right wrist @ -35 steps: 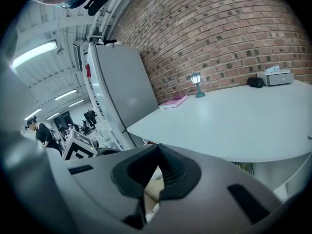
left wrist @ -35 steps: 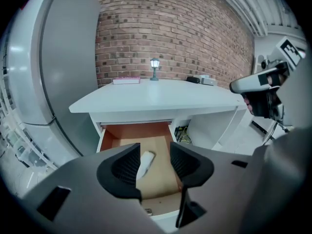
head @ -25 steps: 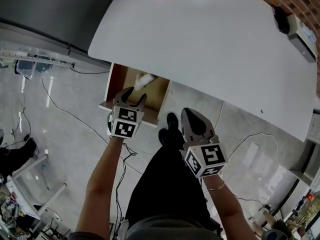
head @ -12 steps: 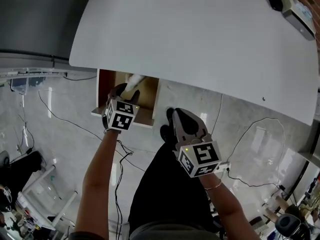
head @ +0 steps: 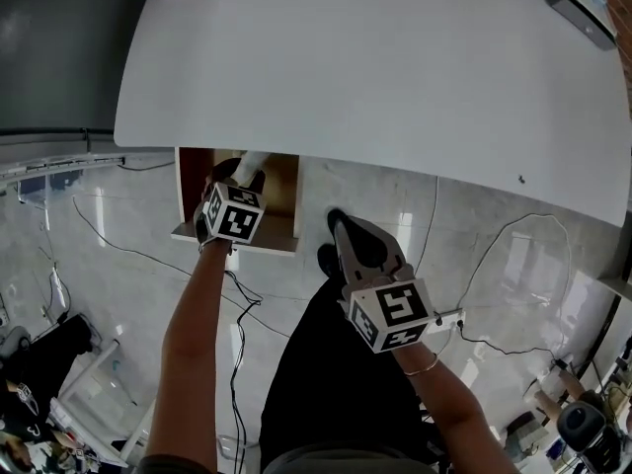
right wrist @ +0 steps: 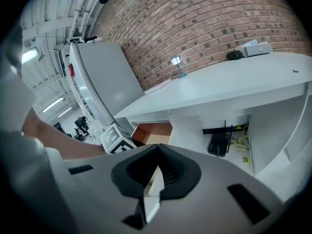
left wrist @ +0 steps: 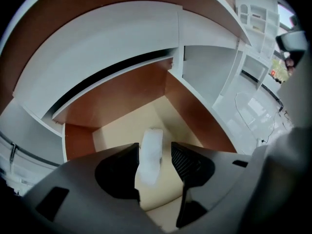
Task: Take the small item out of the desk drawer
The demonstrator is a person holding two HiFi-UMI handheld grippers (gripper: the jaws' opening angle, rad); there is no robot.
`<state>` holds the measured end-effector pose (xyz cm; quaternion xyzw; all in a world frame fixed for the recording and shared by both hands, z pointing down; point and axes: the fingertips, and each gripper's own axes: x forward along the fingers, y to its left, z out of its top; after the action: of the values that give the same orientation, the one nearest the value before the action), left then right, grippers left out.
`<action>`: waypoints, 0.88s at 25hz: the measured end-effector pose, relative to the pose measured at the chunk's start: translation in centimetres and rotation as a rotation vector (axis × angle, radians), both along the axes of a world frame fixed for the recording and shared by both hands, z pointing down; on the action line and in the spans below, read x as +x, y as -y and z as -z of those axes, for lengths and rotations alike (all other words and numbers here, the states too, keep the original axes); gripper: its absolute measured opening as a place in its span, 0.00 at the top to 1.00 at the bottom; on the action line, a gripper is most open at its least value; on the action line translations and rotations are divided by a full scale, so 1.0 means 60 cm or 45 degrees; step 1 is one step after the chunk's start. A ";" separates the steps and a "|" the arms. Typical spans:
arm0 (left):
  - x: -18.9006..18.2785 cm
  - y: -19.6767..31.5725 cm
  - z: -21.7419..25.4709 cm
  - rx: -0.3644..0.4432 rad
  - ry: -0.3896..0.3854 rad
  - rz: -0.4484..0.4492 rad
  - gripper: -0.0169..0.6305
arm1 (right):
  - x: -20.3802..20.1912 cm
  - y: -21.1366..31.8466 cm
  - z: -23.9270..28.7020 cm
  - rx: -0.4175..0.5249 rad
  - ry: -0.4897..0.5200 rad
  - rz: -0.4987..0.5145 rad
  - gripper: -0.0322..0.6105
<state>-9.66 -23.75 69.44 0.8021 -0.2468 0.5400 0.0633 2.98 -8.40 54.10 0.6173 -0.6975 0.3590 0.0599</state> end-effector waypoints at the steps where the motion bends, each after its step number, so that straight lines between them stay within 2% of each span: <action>1: 0.002 0.002 -0.006 -0.003 0.011 -0.008 0.65 | 0.001 -0.002 -0.003 -0.004 0.003 0.000 0.94; 22: 0.009 0.040 -0.096 -0.051 0.128 -0.003 0.64 | 0.019 -0.021 -0.054 -0.055 0.018 -0.043 0.94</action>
<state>-9.12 -26.16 75.20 0.7728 -0.2379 0.5847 0.0659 4.11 -7.15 57.33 0.6249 -0.6794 0.3795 0.0622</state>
